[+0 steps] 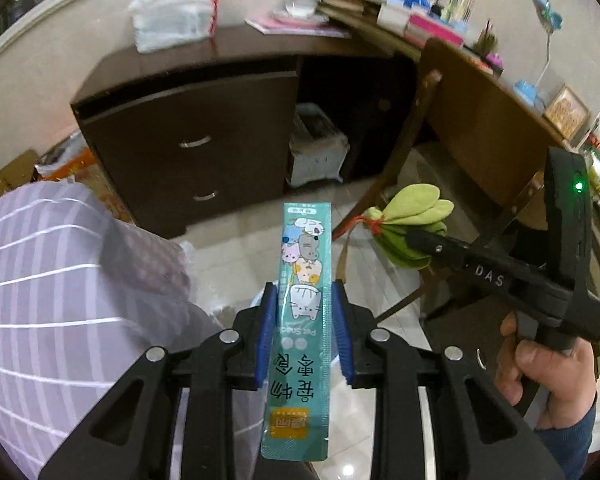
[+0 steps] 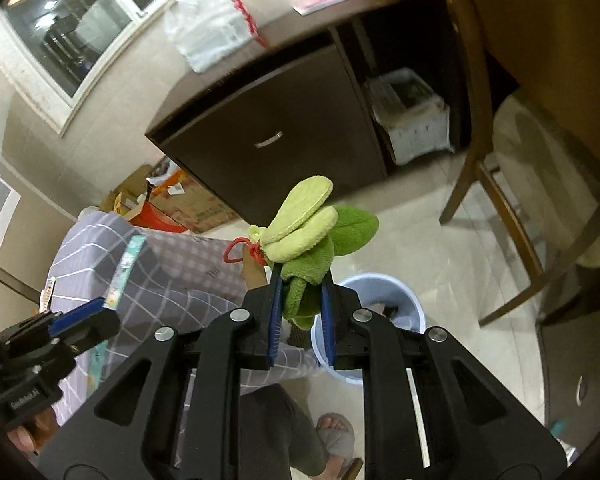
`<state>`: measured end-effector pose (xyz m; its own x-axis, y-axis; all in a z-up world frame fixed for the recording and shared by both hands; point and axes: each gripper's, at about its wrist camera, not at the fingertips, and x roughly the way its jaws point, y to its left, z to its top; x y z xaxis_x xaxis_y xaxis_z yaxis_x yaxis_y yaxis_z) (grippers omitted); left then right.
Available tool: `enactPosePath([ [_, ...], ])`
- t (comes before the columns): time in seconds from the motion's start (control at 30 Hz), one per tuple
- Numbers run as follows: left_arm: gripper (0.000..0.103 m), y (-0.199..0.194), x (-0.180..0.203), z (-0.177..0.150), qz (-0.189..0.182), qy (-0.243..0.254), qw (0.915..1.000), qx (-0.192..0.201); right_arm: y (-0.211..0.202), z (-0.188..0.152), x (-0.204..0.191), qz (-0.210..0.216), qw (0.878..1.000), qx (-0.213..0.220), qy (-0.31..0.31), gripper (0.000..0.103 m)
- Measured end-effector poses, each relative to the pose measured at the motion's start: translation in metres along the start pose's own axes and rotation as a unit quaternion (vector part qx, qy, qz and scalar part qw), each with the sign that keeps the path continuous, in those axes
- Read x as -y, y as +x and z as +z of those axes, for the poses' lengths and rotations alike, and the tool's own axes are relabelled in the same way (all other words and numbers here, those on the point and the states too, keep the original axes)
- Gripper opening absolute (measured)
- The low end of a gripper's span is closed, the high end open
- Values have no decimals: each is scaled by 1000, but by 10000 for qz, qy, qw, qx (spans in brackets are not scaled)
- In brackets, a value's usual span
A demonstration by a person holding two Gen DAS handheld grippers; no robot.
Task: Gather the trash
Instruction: 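Carry the snack stick and plush toy to the wastebasket and release both, then move both open grippers back over the table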
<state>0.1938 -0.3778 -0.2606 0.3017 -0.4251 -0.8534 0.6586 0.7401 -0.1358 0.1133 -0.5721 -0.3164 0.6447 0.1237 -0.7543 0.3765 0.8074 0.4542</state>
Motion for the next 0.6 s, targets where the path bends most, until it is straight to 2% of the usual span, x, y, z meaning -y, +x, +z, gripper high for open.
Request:
enactPosePath([
  [0.13,29,31,7,5,-4,-22,9996,-266,29,-6,19,40,9992,-284,262,22],
  [0.17,43,38,7,6,-17,-36,9993,-379,34,-7,22,38,9989,-346,322,28],
  [0.2,62,42,6,7,17,-101,9990,-427,42,-9,27,86,9981,-447,423,56],
  [0.23,71,41,3,8,66,-169,9990,-412,44,-12,29,117,9975,-479,499,82],
  [0.27,82,38,0,8,106,-234,9990,-378,45,-15,31,115,9973,-457,568,84],
  [0.37,83,25,-7,7,106,-294,9993,-188,46,-20,33,82,9967,-499,632,86],
  [0.43,85,14,-10,6,215,-257,9994,-21,44,-21,34,-34,9965,-484,676,95],
  [0.6,87,-15,-22,5,275,-325,9987,295,30,-16,23,-217,9969,-335,684,97],
])
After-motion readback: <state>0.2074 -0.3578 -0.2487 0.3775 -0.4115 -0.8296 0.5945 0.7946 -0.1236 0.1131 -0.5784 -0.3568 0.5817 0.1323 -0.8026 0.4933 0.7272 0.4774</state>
